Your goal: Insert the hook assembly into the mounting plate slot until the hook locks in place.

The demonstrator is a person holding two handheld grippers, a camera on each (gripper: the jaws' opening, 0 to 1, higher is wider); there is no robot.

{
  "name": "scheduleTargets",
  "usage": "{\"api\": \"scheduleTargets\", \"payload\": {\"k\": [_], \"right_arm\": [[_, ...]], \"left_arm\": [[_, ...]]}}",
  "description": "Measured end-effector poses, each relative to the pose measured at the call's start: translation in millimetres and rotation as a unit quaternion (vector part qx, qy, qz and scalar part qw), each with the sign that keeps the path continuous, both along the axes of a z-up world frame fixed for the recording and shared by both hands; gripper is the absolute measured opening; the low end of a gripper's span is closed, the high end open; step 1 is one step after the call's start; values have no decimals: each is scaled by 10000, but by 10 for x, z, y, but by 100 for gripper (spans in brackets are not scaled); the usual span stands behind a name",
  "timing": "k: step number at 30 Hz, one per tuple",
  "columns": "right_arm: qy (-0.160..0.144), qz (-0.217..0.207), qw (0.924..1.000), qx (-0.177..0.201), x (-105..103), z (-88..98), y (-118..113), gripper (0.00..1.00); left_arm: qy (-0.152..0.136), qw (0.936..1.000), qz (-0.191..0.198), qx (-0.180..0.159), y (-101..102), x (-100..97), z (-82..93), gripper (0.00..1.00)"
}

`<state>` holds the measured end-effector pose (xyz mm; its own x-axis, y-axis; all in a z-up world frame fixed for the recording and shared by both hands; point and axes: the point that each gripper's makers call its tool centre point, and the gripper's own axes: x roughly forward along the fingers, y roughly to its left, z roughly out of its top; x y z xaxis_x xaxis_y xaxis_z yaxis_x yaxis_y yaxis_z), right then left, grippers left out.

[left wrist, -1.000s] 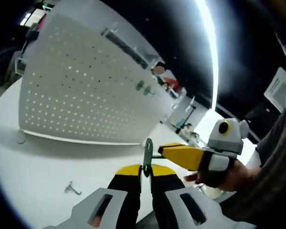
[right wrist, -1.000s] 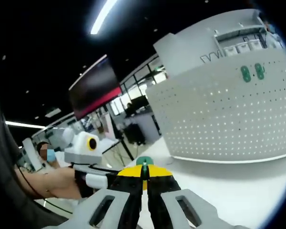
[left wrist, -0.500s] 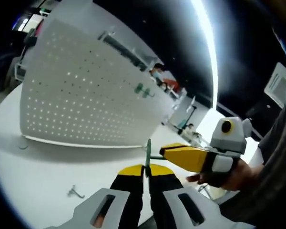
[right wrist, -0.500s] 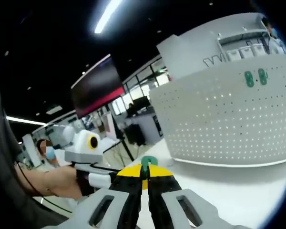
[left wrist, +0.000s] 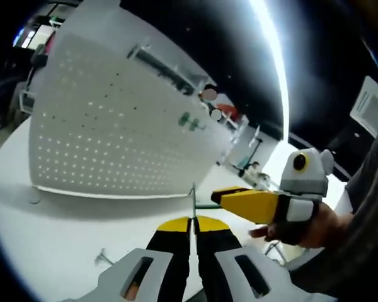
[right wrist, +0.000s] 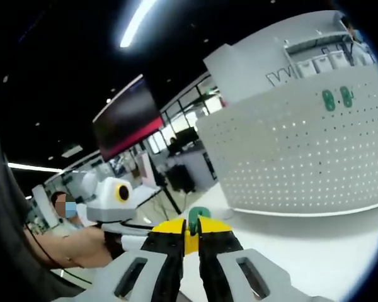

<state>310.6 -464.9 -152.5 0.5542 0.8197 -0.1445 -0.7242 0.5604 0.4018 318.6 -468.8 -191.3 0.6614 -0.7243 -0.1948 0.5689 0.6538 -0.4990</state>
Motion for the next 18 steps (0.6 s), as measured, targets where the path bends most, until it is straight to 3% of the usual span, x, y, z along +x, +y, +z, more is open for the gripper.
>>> {"api": "scheduleTargets", "payload": {"k": [5, 9, 18], "right_arm": [[-34, -5, 10000, 17, -14, 31, -43, 5], [-214, 9, 9996, -202, -27, -26, -84, 3], [-69, 30, 9998, -175, -67, -48, -79, 9]], "left_arm": [[-122, 9997, 70, 187, 52, 40, 5, 1], [-179, 9994, 117, 276, 81, 55, 2, 2], [-373, 9975, 148, 575, 68, 61, -10, 2]]}}
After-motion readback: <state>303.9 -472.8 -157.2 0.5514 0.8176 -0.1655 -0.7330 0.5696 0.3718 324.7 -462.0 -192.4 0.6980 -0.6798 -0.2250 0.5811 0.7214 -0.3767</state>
